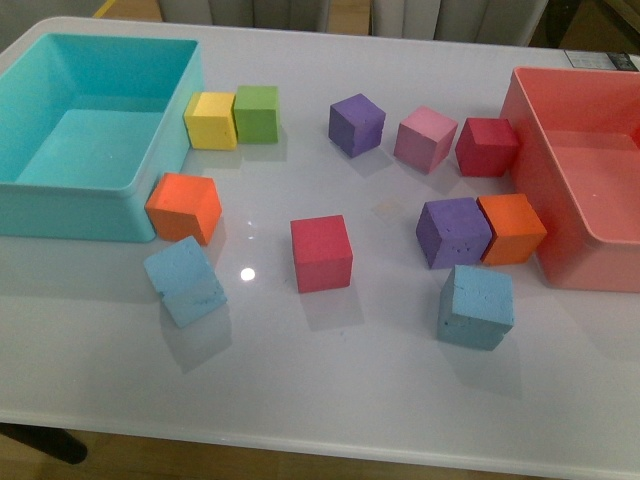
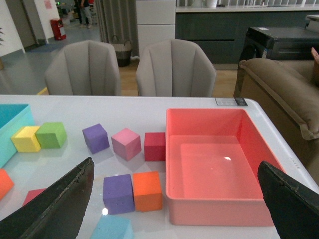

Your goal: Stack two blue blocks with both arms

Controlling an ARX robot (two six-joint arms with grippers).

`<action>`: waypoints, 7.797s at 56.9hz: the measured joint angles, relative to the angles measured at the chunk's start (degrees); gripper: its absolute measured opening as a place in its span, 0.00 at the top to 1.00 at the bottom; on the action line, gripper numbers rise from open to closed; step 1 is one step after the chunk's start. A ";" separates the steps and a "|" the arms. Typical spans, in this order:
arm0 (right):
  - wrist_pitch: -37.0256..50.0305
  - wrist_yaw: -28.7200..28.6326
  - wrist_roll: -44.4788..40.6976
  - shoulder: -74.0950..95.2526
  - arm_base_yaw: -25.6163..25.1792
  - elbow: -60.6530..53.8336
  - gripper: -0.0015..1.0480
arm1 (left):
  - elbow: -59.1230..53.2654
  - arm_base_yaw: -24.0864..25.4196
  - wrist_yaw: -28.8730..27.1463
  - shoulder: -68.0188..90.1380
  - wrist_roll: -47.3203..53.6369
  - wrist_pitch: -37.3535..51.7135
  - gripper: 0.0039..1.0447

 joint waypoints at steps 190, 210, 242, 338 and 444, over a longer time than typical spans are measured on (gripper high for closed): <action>4.44 -1.92 22.99 115.45 22.71 65.16 0.69 | 0.02 0.00 0.00 0.00 0.02 0.00 0.08; -7.93 1.97 20.48 137.96 27.17 94.33 0.70 | 0.02 0.00 0.00 0.00 0.02 0.00 0.08; -15.43 2.84 22.93 149.85 27.93 108.04 0.70 | 0.02 0.00 0.00 0.00 0.02 0.00 0.08; 66.97 9.51 0.52 84.06 9.75 15.76 0.98 | 0.02 0.00 0.00 -0.04 0.02 -0.04 0.08; 12.90 0.04 0.52 12.63 0.00 0.00 0.98 | 0.02 0.00 0.00 -0.04 0.02 -0.04 0.08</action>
